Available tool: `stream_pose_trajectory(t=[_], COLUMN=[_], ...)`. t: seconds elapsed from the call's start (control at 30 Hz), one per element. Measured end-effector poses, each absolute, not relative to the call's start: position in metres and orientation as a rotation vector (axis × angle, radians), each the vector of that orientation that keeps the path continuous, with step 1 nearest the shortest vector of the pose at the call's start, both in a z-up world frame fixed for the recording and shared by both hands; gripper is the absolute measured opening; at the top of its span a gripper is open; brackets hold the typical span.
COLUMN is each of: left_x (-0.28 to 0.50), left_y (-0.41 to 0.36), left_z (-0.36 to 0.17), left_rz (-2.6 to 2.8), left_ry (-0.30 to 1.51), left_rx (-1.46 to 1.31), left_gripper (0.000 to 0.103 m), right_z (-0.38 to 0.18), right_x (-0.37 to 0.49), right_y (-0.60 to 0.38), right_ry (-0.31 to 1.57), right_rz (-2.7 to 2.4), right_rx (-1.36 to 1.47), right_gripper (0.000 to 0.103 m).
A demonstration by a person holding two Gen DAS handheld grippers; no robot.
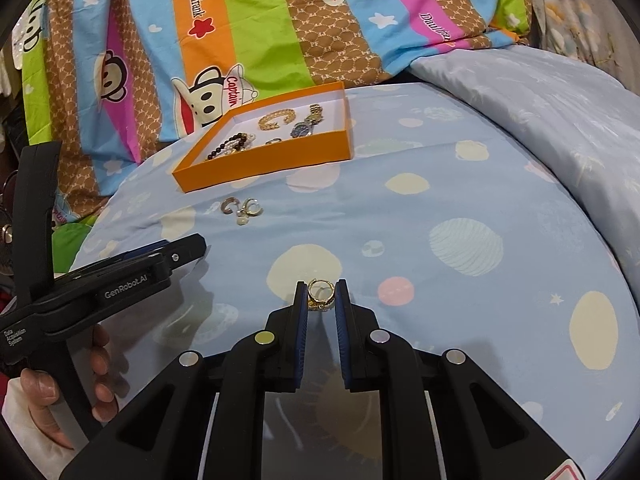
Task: Organize jewelry
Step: 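Lift the drop earring with the right gripper while the left gripper grasps the gold hoop earring, then carry both earrings into the orange box and open both grippers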
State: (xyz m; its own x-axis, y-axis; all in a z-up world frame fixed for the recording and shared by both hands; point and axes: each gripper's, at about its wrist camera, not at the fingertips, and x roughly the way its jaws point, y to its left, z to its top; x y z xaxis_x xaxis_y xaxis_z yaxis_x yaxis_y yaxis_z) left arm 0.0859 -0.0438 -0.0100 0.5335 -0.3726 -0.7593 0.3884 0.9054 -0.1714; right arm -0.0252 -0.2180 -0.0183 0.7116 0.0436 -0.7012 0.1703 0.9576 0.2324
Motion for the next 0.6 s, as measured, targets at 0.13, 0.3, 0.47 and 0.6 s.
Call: stream_pose_trajectory(t=[0.13, 0.3, 0.47, 0.6], left_x=[0.0873, 0.0880, 0.0854, 0.0807], left_y=[-0.0415, -0.0388, -0.0378, -0.0368], left_z=[-0.0105, -0.0111, -0.0099, -0.0080], left_rz=[-0.460, -0.479, -0.484, -0.488], left_ry=[0.903, 0.909, 0.902, 0.896], left_rx=[0.002, -0.020, -0.026, -0.023], left_gripper=[0.031, 0.016, 0.016, 0.016], right_z=[-0.0176, -0.0172, -0.0171, -0.0158], right_x=[-0.0214, -0.0203, -0.0200, -0.0195], right_y=[-0.2120, -0.2107, -0.2110, -0.2106], right_ry=[0.781, 0.783, 0.783, 0.777], right_rz=[-0.056, -0.054, -0.053, -0.048], right_rx=[0.289, 0.291, 0.297, 0.301], right_gripper=[0.013, 0.013, 0.013, 0.013])
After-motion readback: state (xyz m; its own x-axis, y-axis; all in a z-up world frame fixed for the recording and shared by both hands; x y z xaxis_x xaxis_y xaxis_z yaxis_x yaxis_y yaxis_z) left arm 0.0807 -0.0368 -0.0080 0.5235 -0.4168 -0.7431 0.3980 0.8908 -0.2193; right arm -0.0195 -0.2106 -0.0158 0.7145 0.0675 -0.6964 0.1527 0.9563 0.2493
